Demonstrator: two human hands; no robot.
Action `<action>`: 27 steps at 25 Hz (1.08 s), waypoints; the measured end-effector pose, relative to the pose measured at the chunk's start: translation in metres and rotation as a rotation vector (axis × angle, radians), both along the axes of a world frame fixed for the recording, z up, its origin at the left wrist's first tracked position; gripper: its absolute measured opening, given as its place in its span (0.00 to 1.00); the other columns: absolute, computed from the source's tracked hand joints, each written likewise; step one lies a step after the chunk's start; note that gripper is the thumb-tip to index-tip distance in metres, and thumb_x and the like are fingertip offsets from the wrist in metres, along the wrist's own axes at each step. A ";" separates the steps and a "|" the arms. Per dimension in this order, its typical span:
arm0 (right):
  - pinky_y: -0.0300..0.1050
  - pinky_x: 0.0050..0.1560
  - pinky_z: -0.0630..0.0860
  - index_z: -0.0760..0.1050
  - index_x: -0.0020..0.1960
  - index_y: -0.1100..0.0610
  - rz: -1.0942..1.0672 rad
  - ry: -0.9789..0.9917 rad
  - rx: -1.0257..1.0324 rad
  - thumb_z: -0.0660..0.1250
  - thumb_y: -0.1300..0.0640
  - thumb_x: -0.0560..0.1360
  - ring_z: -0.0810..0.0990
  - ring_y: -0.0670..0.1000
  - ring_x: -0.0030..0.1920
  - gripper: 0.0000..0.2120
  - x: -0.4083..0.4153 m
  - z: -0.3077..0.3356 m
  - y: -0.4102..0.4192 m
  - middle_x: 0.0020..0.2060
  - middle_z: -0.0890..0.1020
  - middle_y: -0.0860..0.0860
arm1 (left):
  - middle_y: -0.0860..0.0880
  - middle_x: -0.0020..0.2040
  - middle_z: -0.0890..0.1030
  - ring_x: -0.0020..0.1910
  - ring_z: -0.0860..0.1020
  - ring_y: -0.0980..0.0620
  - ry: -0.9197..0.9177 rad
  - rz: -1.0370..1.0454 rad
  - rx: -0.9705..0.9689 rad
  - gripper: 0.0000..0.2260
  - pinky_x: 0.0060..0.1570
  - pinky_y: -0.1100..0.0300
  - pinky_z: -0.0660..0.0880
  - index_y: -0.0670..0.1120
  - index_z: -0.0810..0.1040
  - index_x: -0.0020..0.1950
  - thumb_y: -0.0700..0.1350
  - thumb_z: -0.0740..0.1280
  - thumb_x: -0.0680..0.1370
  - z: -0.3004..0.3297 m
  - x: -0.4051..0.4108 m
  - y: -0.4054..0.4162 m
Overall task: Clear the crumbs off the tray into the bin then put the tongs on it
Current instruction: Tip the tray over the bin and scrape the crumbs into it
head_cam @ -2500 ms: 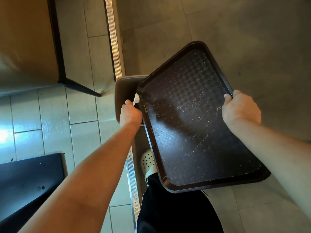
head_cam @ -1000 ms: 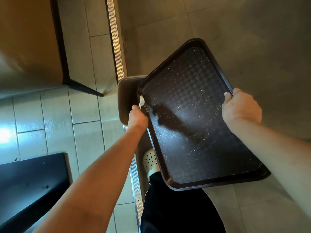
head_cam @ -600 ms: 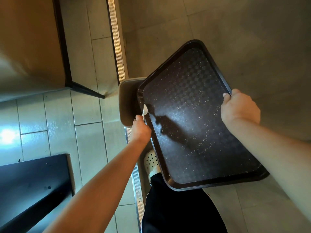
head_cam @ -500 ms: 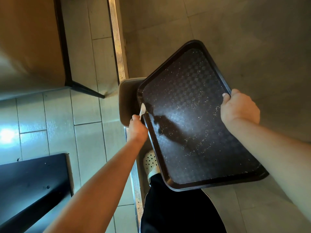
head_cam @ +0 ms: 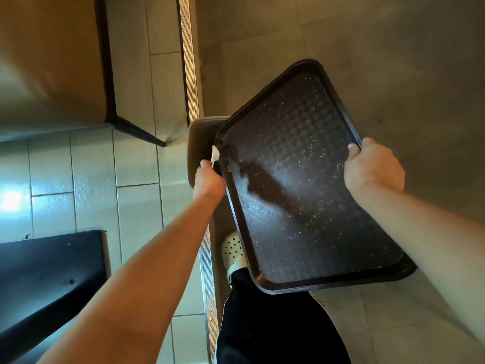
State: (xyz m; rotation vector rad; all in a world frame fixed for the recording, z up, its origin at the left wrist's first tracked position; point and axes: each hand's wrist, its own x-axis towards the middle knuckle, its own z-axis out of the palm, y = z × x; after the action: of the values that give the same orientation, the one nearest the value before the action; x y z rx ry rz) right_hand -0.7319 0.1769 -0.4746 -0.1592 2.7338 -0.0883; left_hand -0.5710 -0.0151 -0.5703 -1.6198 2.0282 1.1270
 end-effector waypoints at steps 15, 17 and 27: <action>0.50 0.43 0.66 0.70 0.58 0.61 0.011 0.005 -0.016 0.51 0.52 0.82 0.76 0.64 0.52 0.16 -0.005 -0.001 0.003 0.51 0.79 0.61 | 0.42 0.63 0.73 0.59 0.75 0.43 0.020 -0.071 0.047 0.16 0.57 0.51 0.72 0.43 0.66 0.67 0.38 0.57 0.79 0.001 0.025 0.045; 0.50 0.43 0.65 0.70 0.58 0.62 0.011 0.002 -0.020 0.51 0.52 0.82 0.76 0.64 0.51 0.16 -0.004 -0.001 0.003 0.50 0.79 0.61 | 0.41 0.64 0.70 0.60 0.74 0.41 -0.022 -0.065 0.001 0.17 0.60 0.48 0.72 0.42 0.65 0.68 0.36 0.56 0.79 0.003 0.022 0.040; 0.50 0.42 0.67 0.70 0.57 0.61 0.002 0.003 -0.018 0.51 0.52 0.82 0.76 0.63 0.50 0.16 -0.002 -0.001 0.006 0.49 0.79 0.61 | 0.43 0.66 0.69 0.62 0.73 0.42 0.010 -0.031 0.010 0.19 0.63 0.47 0.72 0.42 0.63 0.70 0.38 0.58 0.79 0.000 0.011 0.032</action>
State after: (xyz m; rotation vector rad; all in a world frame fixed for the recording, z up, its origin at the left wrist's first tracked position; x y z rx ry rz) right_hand -0.7338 0.1824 -0.4754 -0.1674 2.7363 -0.1127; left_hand -0.5603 0.0173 -0.5706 -1.5754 2.0440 1.1346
